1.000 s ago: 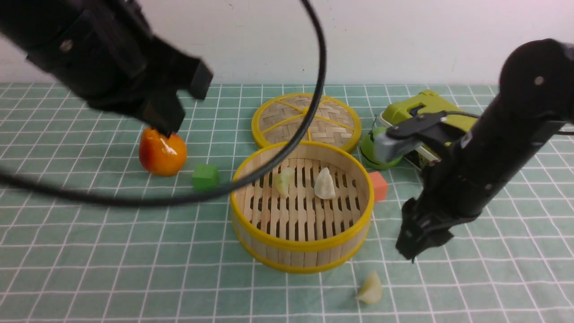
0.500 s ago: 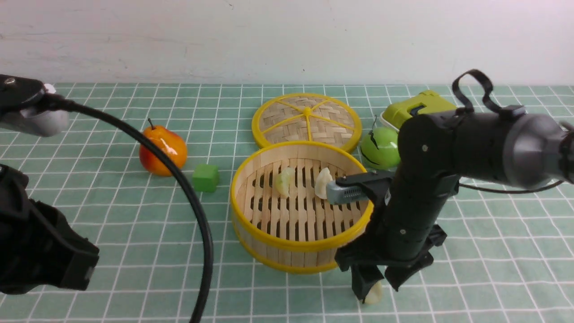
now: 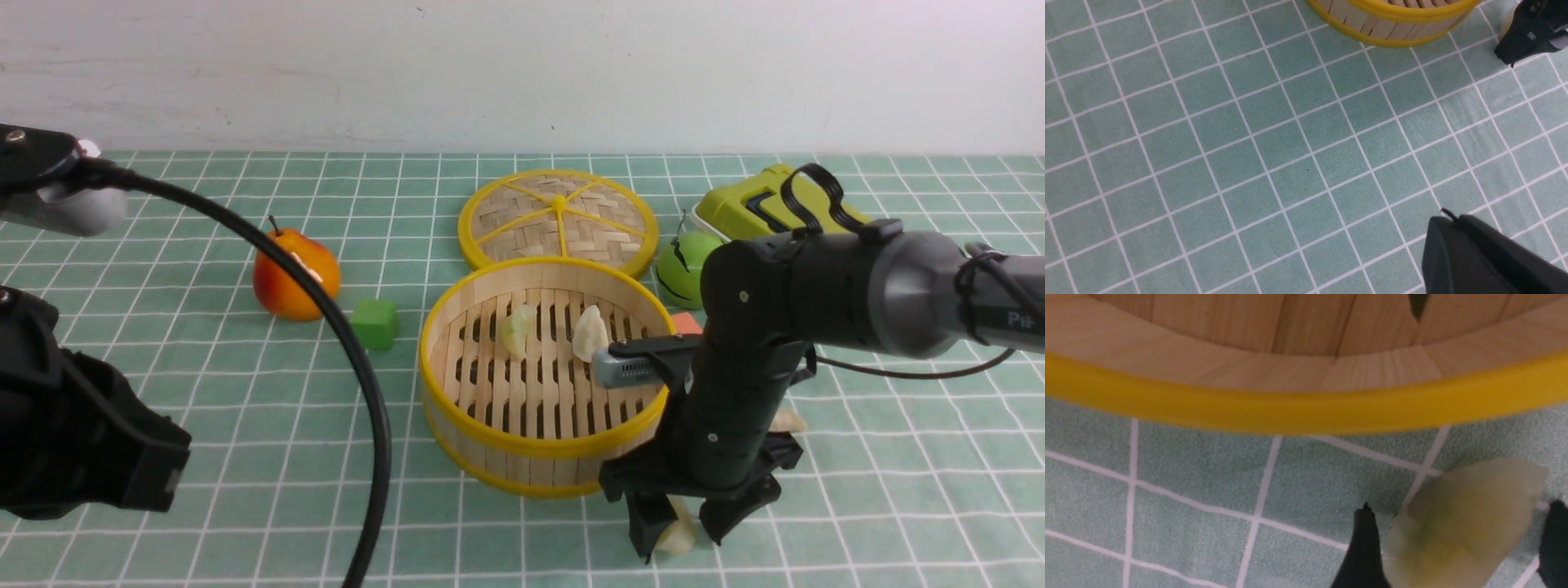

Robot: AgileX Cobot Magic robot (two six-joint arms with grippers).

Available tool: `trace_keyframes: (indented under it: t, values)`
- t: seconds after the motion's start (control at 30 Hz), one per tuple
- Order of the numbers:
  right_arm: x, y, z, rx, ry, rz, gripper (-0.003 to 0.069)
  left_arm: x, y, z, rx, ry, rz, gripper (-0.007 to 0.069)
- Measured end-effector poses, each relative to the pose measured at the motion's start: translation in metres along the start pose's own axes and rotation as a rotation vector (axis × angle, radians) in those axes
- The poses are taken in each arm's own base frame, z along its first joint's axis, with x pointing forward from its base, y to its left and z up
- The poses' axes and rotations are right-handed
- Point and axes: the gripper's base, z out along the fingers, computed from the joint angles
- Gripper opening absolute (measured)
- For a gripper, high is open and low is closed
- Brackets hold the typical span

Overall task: Put the dumplings into the steamer on the table with the blue tablecloth.
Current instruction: 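Reach for and grasp a dumpling lying on the table beside the steamer, then place the dumpling in the bamboo steamer basket with the right gripper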

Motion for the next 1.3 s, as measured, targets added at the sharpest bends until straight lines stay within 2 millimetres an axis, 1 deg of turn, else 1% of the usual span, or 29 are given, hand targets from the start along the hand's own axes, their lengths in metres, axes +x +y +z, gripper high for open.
trace_keyframes:
  t: [0.1,0.2,0.23,0.27,0.3,0.33,0.5,0.57,0.63,0.67,0.7,0.73,0.77,0.8,0.87,0.9,0.93,0.97,1.0,1.03,1.07,1.1,1.13,1.2,1.3]
  values:
    - [0.000,0.000,0.000,0.006,-0.002,-0.004,0.0469,0.000,0.000,0.000,0.000,0.000,0.000,-0.0014]
    - [-0.001,0.000,0.000,0.006,-0.003,-0.004,0.0393,0.000,0.000,0.000,0.000,0.000,0.000,-0.0014]
    - [-0.001,0.000,0.000,0.006,-0.003,-0.004,0.0357,0.000,0.000,0.000,0.000,0.000,0.000,-0.0014]
    - [0.000,-0.001,0.001,0.007,0.004,-0.004,0.0299,0.000,0.000,0.000,0.000,0.000,0.000,-0.0014]
    - [0.000,-0.001,0.001,0.007,0.004,-0.004,0.0299,0.000,0.000,0.000,0.000,0.000,0.000,-0.0014]
    - [0.000,-0.001,0.001,0.008,0.010,-0.010,0.0247,0.000,0.000,0.000,0.000,0.001,0.000,-0.0014]
    - [0.003,-0.001,-0.002,0.010,0.031,-0.031,0.0249,0.000,0.000,0.000,0.000,0.002,0.000,-0.0014]
    - [0.004,0.000,-0.010,0.012,0.020,-0.050,0.0249,0.000,0.000,0.000,0.000,0.003,0.000,-0.0014]
    - [0.005,0.003,-0.029,0.006,-0.018,-0.087,0.0249,0.001,0.000,0.000,-0.002,0.007,0.000,-0.0014]
    - [0.006,0.007,-0.045,-0.001,-0.050,-0.114,0.0249,0.001,0.000,0.000,-0.003,0.009,0.001,-0.0014]
    - [0.006,0.008,-0.051,-0.004,-0.063,-0.127,0.0249,0.001,0.000,0.000,-0.003,0.010,0.001,-0.0014]
    - [0.004,0.011,-0.065,-0.011,-0.095,-0.162,0.0249,0.001,0.000,0.000,-0.003,0.011,0.001,-0.0014]
    - [0.001,0.017,-0.090,-0.024,-0.147,-0.220,0.0249,0.001,0.000,0.000,-0.002,0.012,0.000,-0.0014]
    - [-0.001,0.021,-0.103,-0.032,-0.176,-0.249,0.0249,0.002,0.000,-0.001,0.002,0.009,-0.002,-0.0014]
    - [-0.009,0.028,-0.120,-0.047,-0.228,-0.279,0.0249,0.004,-0.001,-0.002,0.017,0.006,-0.008,-0.0014]
    - [-0.017,0.033,-0.130,-0.057,-0.273,-0.291,0.0249,0.007,-0.001,-0.004,0.025,0.001,-0.011,-0.0014]
    - [-0.024,0.036,-0.133,-0.065,-0.300,-0.296,0.0249,0.012,-0.001,-0.005,0.031,-0.006,-0.014,-0.0014]
    - [-0.025,0.036,-0.131,-0.065,-0.298,-0.295,0.0249,0.012,-0.001,-0.005,0.032,-0.006,-0.014,-0.0014]
    - [-0.032,0.039,-0.134,-0.073,-0.325,-0.298,0.0249,0.017,0.000,-0.006,0.033,-0.014,-0.015,-0.0014]
    - [-0.040,0.041,-0.131,-0.083,-0.347,-0.297,0.0249,0.024,0.001,-0.006,0.034,-0.023,-0.014,-0.0014]
    - [-0.053,0.044,-0.121,-0.101,-0.362,-0.287,0.0249,0.034,0.003,-0.005,0.033,-0.035,-0.018,-0.0014]
    - [-0.061,0.045,-0.113,-0.112,-0.363,-0.280,0.0249,0.041,0.004,-0.005,0.034,-0.046,-0.023,-0.0014]
    - [-0.064,0.046,-0.109,-0.114,-0.359,-0.279,0.0249,0.044,0.004,-0.005,0.034,-0.051,-0.023,-0.0014]
    - [-0.081,0.048,-0.083,-0.145,-0.337,-0.253,0.0249,0.061,0.007,-0.004,0.038,-0.077,-0.030,-0.0014]
    - [-0.094,0.049,-0.060,-0.160,-0.320,-0.235,0.0249,0.071,0.008,-0.008,0.043,-0.104,-0.032,-0.0014]
